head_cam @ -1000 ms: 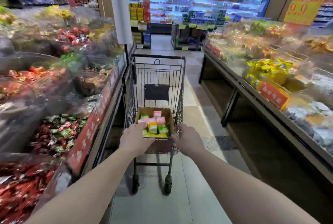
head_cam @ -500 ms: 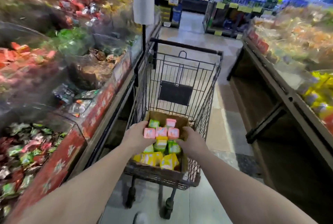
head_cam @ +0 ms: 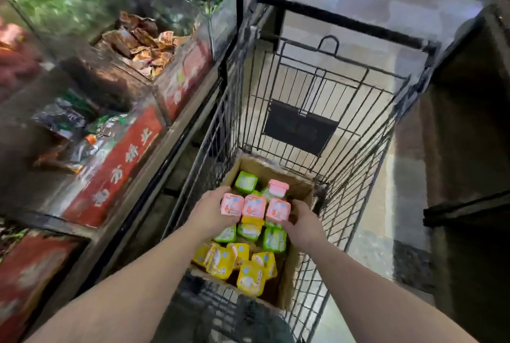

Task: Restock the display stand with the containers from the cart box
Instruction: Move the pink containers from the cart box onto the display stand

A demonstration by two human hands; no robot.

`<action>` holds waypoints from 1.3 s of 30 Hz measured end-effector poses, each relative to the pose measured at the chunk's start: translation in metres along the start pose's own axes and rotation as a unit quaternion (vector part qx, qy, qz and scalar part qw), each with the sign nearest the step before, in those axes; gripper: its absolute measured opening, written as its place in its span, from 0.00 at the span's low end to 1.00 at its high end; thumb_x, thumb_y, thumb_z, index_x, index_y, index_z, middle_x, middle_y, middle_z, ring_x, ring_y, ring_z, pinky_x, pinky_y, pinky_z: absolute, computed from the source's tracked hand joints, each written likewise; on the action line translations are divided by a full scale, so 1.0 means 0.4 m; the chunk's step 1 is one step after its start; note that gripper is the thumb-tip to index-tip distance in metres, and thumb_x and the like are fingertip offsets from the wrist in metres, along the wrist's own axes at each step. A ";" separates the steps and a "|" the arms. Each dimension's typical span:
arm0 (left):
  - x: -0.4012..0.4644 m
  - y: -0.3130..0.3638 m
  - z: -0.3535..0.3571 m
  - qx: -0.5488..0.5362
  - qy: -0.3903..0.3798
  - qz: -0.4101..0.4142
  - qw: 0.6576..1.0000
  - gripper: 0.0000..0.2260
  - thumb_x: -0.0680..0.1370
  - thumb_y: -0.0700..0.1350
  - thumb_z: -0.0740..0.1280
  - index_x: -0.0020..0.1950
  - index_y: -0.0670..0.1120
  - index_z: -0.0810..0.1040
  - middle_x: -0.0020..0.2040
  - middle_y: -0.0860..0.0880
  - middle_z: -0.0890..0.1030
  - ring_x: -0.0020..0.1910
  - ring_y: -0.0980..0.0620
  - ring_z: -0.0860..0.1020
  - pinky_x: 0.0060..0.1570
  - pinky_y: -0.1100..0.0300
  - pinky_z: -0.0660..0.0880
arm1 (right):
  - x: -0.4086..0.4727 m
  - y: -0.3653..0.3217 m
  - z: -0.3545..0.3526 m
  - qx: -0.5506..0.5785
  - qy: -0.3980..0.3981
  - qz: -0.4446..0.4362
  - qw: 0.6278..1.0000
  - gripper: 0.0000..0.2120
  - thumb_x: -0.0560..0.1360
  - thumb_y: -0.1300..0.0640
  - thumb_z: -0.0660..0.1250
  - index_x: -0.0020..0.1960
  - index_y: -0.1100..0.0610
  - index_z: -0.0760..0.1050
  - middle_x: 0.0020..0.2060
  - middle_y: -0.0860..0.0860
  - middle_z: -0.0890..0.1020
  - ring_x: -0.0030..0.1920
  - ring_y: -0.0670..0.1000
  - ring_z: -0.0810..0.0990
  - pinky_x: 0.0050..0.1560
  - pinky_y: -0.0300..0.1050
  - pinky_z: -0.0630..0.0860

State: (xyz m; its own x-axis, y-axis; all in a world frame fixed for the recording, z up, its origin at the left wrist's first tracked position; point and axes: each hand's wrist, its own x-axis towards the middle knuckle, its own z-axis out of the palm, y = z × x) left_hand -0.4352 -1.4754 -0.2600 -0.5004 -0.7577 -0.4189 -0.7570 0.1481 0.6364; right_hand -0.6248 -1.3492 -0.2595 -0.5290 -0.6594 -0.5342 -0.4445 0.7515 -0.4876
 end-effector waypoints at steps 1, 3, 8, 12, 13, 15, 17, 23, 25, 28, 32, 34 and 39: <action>0.024 -0.004 0.019 -0.010 0.007 -0.011 1.000 0.34 0.62 0.55 0.73 0.67 0.51 0.72 0.59 0.49 0.78 0.60 0.48 0.76 0.57 0.53 0.75 | 0.034 0.010 -0.004 -0.001 -0.012 -0.001 1.000 0.27 0.76 0.54 0.68 0.73 0.54 0.63 0.63 0.55 0.78 0.61 0.58 0.77 0.56 0.49 0.75; 0.069 -0.015 0.060 -0.022 0.010 -0.032 0.999 0.27 0.60 0.57 0.72 0.58 0.54 0.75 0.51 0.53 0.81 0.53 0.50 0.79 0.50 0.52 0.77 | 0.100 0.030 -0.010 -0.003 -0.036 -0.002 0.999 0.28 0.76 0.56 0.67 0.73 0.55 0.62 0.63 0.56 0.78 0.61 0.58 0.77 0.56 0.47 0.74; 0.147 -0.027 0.152 -0.060 0.050 -0.066 0.995 0.25 0.64 0.49 0.73 0.60 0.51 0.77 0.53 0.52 0.80 0.52 0.52 0.79 0.53 0.55 0.75 | 0.264 0.081 0.035 -0.005 -0.083 0.011 0.996 0.33 0.74 0.56 0.68 0.76 0.53 0.58 0.63 0.59 0.75 0.62 0.59 0.75 0.55 0.45 0.72; 0.186 -0.065 0.218 -0.053 0.032 -0.107 0.992 0.34 0.64 0.51 0.74 0.70 0.50 0.71 0.62 0.48 0.75 0.61 0.49 0.75 0.61 0.53 0.71 | 0.345 0.120 0.110 0.008 -0.113 0.053 0.992 0.36 0.74 0.55 0.68 0.77 0.52 0.55 0.66 0.59 0.71 0.67 0.60 0.70 0.62 0.46 0.69; 0.198 -0.074 0.232 -0.054 0.026 -0.114 0.992 0.35 0.64 0.51 0.74 0.71 0.50 0.70 0.64 0.47 0.74 0.63 0.48 0.74 0.63 0.54 0.71 | 0.362 0.131 0.130 0.015 -0.116 0.067 0.991 0.35 0.75 0.56 0.67 0.77 0.53 0.53 0.68 0.59 0.69 0.69 0.61 0.67 0.65 0.46 0.67; 0.218 -0.094 0.253 -0.051 0.023 -0.124 0.991 0.34 0.67 0.46 0.76 0.72 0.48 0.69 0.66 0.45 0.73 0.64 0.47 0.73 0.64 0.56 0.69 | 0.399 0.153 0.170 0.037 -0.108 0.094 0.989 0.37 0.75 0.56 0.67 0.78 0.55 0.50 0.69 0.60 0.69 0.70 0.62 0.66 0.66 0.46 0.65; 0.230 -0.111 0.268 -0.052 0.024 -0.131 0.990 0.34 0.69 0.44 0.76 0.72 0.48 0.68 0.67 0.44 0.72 0.64 0.47 0.73 0.64 0.56 0.69 | 0.427 0.172 0.205 0.064 -0.102 0.121 0.985 0.39 0.76 0.57 0.67 0.78 0.57 0.47 0.70 0.60 0.70 0.69 0.59 0.70 0.64 0.44 0.67; 0.227 -0.138 0.283 -0.069 0.016 -0.143 0.987 0.33 0.71 0.47 0.75 0.73 0.52 0.65 0.68 0.47 0.69 0.65 0.48 0.72 0.63 0.50 0.71 | 0.452 0.205 0.253 0.188 -0.045 0.201 0.960 0.26 0.75 0.60 0.66 0.72 0.55 0.67 0.60 0.56 0.79 0.58 0.59 0.79 0.58 0.51 0.77; 0.219 -0.129 0.278 -0.071 0.013 -0.147 0.986 0.33 0.71 0.47 0.75 0.73 0.52 0.65 0.69 0.48 0.68 0.64 0.48 0.72 0.62 0.53 0.72 | 0.449 0.214 0.247 0.260 -0.045 0.219 0.939 0.18 0.74 0.63 0.66 0.63 0.58 0.74 0.50 0.57 0.82 0.46 0.58 0.82 0.44 0.50 0.81; 0.213 -0.114 0.269 -0.075 0.001 -0.152 0.985 0.33 0.71 0.47 0.75 0.74 0.52 0.64 0.70 0.47 0.67 0.64 0.48 0.73 0.62 0.53 0.72 | 0.438 0.217 0.208 0.277 -0.050 0.202 0.938 0.14 0.71 0.69 0.65 0.57 0.62 0.77 0.41 0.55 0.81 0.36 0.54 0.78 0.33 0.44 0.74; 0.207 -0.091 0.263 -0.086 -0.026 -0.149 0.985 0.34 0.71 0.49 0.75 0.74 0.54 0.63 0.71 0.48 0.67 0.66 0.47 0.70 0.63 0.49 0.72 | 0.443 0.230 0.206 0.209 -0.096 0.183 0.956 0.17 0.74 0.59 0.67 0.63 0.55 0.76 0.47 0.53 0.83 0.41 0.53 0.80 0.46 0.50 0.80; 0.207 -0.089 0.267 -0.083 -0.028 -0.145 0.986 0.34 0.72 0.49 0.74 0.74 0.54 0.63 0.71 0.48 0.67 0.66 0.48 0.70 0.63 0.49 0.72 | 0.441 0.222 0.215 0.184 -0.099 0.188 0.960 0.26 0.74 0.51 0.68 0.71 0.54 0.69 0.55 0.56 0.82 0.46 0.55 0.80 0.53 0.53 0.80; 0.215 -0.110 0.294 -0.074 -0.035 -0.146 0.986 0.33 0.73 0.49 0.73 0.75 0.53 0.62 0.71 0.48 0.67 0.65 0.48 0.72 0.62 0.51 0.72 | 0.428 0.198 0.218 0.141 -0.107 0.098 0.979 0.31 0.77 0.46 0.66 0.76 0.51 0.60 0.65 0.51 0.75 0.63 0.55 0.75 0.59 0.44 0.72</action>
State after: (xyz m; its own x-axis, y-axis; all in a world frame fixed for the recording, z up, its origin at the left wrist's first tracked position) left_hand -0.4943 -1.4721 -0.4002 -0.3018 -0.7081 -0.6384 -0.8064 -0.1677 0.5672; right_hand -0.6875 -1.4045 -0.4499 -0.4062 -0.5153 -0.7547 -0.1168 0.8484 -0.5164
